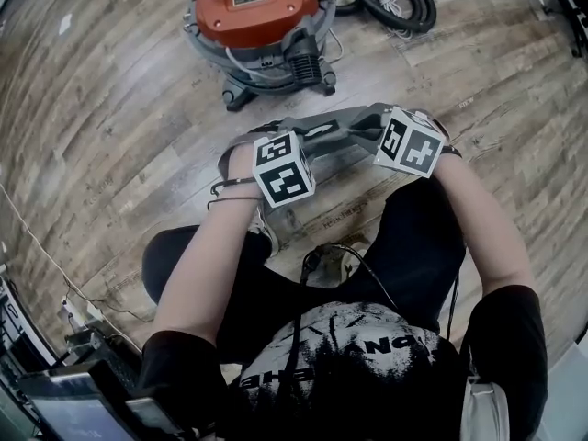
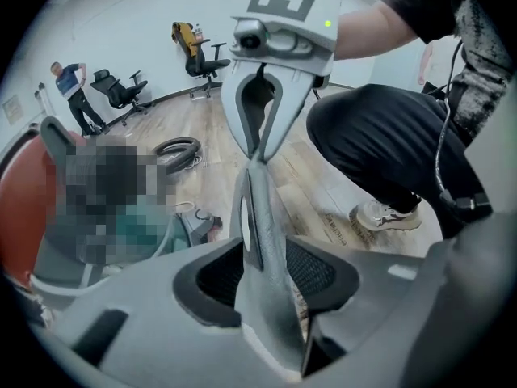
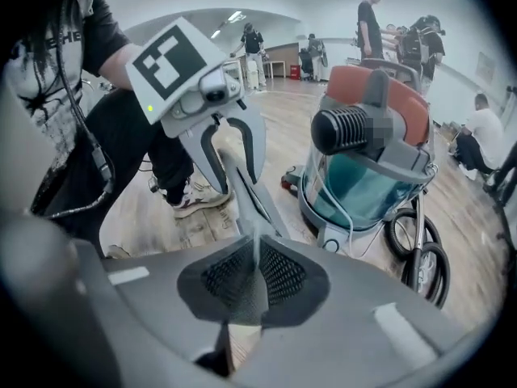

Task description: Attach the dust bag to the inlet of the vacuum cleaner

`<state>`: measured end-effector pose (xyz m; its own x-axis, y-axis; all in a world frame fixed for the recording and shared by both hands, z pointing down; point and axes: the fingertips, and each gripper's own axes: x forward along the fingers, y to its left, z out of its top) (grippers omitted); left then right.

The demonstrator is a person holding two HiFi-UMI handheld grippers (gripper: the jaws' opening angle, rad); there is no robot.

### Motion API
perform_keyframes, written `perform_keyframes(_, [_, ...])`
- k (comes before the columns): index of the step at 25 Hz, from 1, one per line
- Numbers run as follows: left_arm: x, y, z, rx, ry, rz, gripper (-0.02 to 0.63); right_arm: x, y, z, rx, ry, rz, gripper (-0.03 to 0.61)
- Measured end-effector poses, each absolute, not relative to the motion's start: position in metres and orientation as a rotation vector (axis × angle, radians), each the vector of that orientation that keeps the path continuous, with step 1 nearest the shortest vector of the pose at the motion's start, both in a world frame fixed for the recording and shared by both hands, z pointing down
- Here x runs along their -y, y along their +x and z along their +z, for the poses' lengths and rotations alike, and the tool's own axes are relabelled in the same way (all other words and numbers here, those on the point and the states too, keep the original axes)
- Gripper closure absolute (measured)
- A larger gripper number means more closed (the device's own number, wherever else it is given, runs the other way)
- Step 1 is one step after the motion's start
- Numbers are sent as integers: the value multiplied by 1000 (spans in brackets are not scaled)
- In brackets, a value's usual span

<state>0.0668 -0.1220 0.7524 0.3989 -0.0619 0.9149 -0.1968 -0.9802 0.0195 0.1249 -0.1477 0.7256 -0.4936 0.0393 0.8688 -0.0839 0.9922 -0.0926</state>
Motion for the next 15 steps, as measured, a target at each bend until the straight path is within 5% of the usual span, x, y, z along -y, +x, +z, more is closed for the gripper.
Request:
perform_keyframes(3, [124,66,754,235,2512,1655,472,148,122,714,2114,25,161,551])
perform_keyframes(6, [135,63,747,314,2543,1648,575,149,124,706,2136,39,172,551])
perform_keyframes(15, [152,68,711,452,2648,1546,586,158,129,680,2149,79,100,548])
